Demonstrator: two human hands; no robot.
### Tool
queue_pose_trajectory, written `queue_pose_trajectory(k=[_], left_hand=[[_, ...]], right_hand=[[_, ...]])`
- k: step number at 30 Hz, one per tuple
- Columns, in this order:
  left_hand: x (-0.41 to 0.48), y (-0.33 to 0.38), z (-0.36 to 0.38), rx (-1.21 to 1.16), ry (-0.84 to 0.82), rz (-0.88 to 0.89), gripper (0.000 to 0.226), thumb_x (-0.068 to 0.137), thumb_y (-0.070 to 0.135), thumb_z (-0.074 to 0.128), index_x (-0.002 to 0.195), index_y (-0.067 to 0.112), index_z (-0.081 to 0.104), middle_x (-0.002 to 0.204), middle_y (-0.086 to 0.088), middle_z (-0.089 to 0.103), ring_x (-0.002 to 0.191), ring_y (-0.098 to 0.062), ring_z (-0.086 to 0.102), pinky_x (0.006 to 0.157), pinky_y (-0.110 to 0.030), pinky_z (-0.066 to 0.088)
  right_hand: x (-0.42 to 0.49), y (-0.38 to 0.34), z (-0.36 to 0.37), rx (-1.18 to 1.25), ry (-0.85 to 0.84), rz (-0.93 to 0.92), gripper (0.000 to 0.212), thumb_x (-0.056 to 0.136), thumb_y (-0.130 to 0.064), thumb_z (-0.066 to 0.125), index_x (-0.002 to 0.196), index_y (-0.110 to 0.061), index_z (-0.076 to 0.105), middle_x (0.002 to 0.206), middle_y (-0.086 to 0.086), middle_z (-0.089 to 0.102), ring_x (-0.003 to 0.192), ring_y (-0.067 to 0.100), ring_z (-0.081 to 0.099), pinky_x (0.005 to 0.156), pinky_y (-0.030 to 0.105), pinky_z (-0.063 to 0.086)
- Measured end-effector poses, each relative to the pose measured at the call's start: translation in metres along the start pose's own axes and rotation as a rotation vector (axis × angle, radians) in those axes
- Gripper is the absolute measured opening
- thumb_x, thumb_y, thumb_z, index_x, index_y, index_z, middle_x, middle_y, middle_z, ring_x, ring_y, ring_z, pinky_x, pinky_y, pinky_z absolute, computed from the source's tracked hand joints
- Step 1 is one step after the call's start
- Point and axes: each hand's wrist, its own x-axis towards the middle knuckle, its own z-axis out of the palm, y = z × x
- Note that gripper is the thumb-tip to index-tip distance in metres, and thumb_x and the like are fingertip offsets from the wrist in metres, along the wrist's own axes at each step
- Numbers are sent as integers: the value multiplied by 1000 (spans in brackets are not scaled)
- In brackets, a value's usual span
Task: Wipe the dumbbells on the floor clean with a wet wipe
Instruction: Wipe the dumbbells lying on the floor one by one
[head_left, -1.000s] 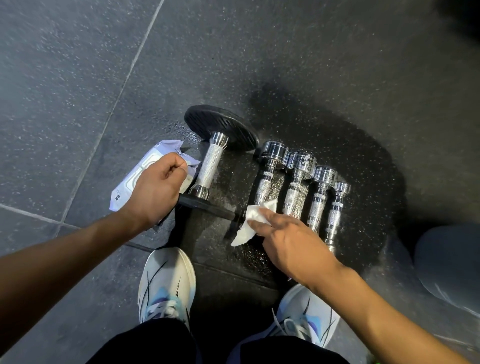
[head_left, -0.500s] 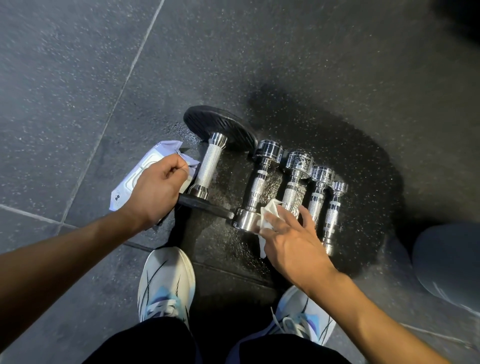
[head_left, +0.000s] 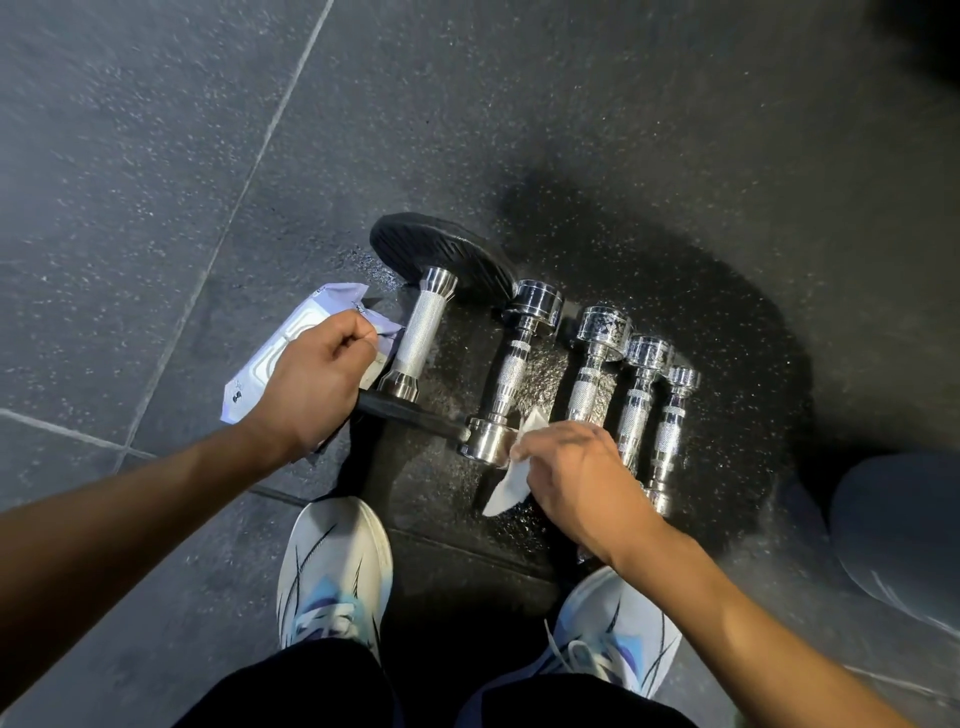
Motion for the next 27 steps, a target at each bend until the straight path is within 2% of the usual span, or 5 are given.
queue_pose_trajectory(k=[4, 10, 18, 23, 27], left_hand=[[0, -1, 0, 21, -2, 11, 17, 96, 24, 50, 82, 15, 56, 72, -14, 55, 74, -37, 49, 71, -50, 45], [0, -1, -1, 26, -1, 14, 21, 94, 32, 49, 83, 16, 56, 70, -13, 54, 72, -37, 49, 70, -50, 46], [-3, 1, 1, 18, 17, -2, 23, 91, 34, 48, 81, 14, 54, 67, -14, 51, 63, -26, 44, 67, -50, 45], [-3, 3, 1, -3, 17, -5, 24, 90, 35, 48, 81, 14, 54, 66, -15, 51, 60, -21, 43, 65, -47, 45], [-4, 2, 1, 1, 10, -9, 25, 90, 37, 48, 82, 15, 55, 67, -12, 51, 62, -18, 43, 67, -48, 45]], right_hand=[[4, -3, -7, 245, 140, -27, 24, 93, -4, 67, 113, -16, 71, 110, -7, 71, 69, -12, 57, 72, 3, 47], [17, -5, 3, 188, 250, -73, 21, 103, -14, 59, 124, -15, 63, 127, -2, 64, 115, 13, 62, 104, 19, 45], [62, 5, -12, 650, 507, 448, 22, 94, -34, 72, 98, -18, 58, 105, -2, 61, 92, 4, 60, 74, 11, 48], [70, -10, -9, 498, 200, 450, 26, 99, -43, 60, 100, -22, 45, 74, -5, 61, 49, 2, 53, 36, 14, 38], [75, -11, 0, 285, 170, 457, 37, 103, -49, 50, 109, -13, 49, 68, -4, 60, 49, 8, 56, 35, 14, 34]])
